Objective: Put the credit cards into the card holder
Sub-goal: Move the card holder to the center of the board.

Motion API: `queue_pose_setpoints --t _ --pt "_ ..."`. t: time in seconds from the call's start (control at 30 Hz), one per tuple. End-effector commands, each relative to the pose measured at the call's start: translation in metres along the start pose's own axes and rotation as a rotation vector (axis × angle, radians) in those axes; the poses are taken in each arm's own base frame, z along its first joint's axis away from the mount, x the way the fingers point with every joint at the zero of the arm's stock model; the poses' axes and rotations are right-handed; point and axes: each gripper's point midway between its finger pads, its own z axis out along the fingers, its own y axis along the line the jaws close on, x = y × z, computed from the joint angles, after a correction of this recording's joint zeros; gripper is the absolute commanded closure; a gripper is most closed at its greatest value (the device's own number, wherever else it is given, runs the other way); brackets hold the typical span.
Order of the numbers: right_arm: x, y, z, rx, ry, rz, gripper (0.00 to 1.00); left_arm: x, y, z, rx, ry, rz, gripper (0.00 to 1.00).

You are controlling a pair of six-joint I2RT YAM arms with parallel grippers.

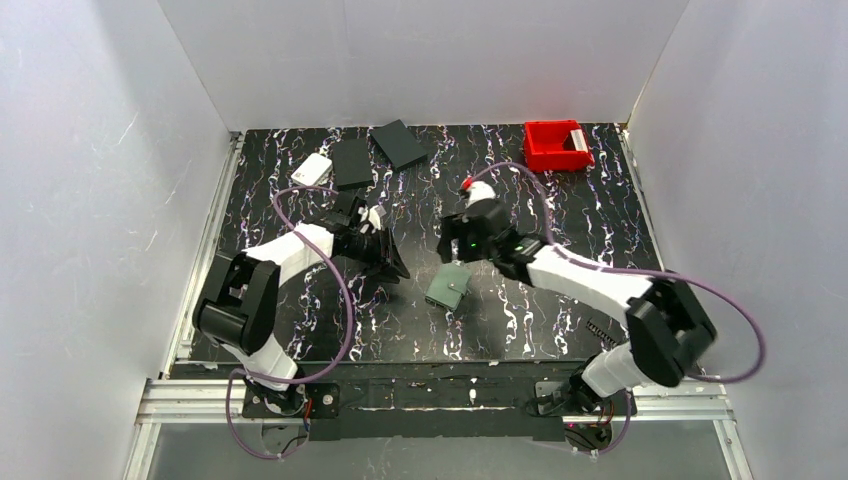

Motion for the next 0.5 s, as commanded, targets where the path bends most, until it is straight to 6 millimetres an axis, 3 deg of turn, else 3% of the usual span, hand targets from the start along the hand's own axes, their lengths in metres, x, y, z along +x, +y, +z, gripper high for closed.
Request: queue_pose_setpoints --t 0.0,0.2,0.33,0.47 --pt "0.041 -0.034 -0.037 0.026 0.205 0.195 0.17 0.007 -0.030 -0.027 0.092 -0.015 0.059 0.57" --pt "0.067 -0.039 -0.047 -0.076 0.335 0.417 0.15 0.024 -0.051 -0.059 0.160 -0.046 0.117 0.34" --pt "0.068 -0.037 -0.054 -0.087 0.297 0.507 0.12 0.033 -0.059 -0.077 0.175 -0.067 0.145 0.28" --pt "0.077 -0.024 -0.044 -0.165 0.271 0.643 0.28 0.040 -0.059 -0.081 0.183 -0.071 0.141 0.26"
